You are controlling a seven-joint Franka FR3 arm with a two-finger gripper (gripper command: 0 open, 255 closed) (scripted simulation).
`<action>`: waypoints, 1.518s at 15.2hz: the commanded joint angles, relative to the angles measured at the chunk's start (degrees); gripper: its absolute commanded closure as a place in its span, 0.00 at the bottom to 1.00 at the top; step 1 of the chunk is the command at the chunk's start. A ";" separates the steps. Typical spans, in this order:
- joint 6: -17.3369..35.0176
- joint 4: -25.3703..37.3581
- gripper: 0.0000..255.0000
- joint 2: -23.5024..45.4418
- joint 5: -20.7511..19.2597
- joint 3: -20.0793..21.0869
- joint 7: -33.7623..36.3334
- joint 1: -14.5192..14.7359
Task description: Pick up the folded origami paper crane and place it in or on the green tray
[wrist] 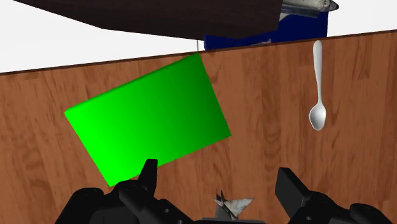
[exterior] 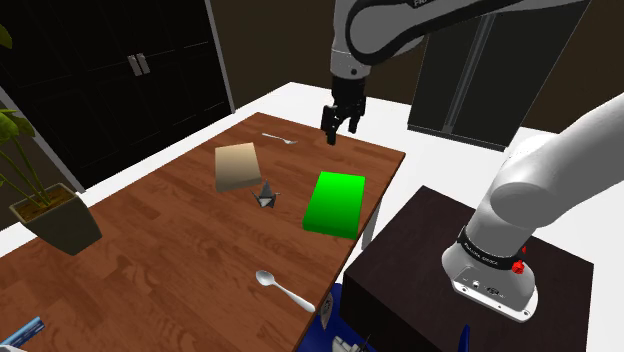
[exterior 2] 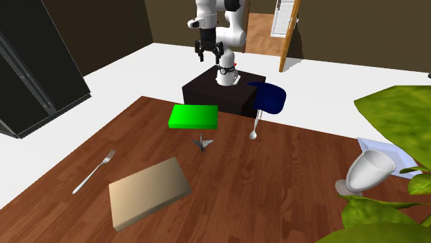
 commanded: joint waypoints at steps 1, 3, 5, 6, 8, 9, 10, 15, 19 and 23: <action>4.09 -0.18 0.00 3.38 0.02 1.40 1.88 -0.10; 7.85 0.57 0.00 7.54 -0.44 2.76 3.87 -0.36; 11.42 1.67 0.00 11.89 -1.27 4.04 6.04 -0.67; 13.11 2.34 0.00 14.13 -1.86 4.63 7.20 -0.84; 16.31 3.95 0.00 18.71 -3.37 5.69 9.71 -1.15; 17.80 4.88 0.00 21.05 -4.31 6.13 11.05 -1.26; 19.20 5.89 0.00 23.41 -5.36 6.51 12.45 -1.35; 24.83 12.20 0.00 35.37 -11.88 6.98 20.02 -0.80; 27.60 18.73 0.00 44.79 -17.07 5.44 25.67 1.22; 29.03 26.52 0.00 53.94 -20.83 3.09 30.05 3.94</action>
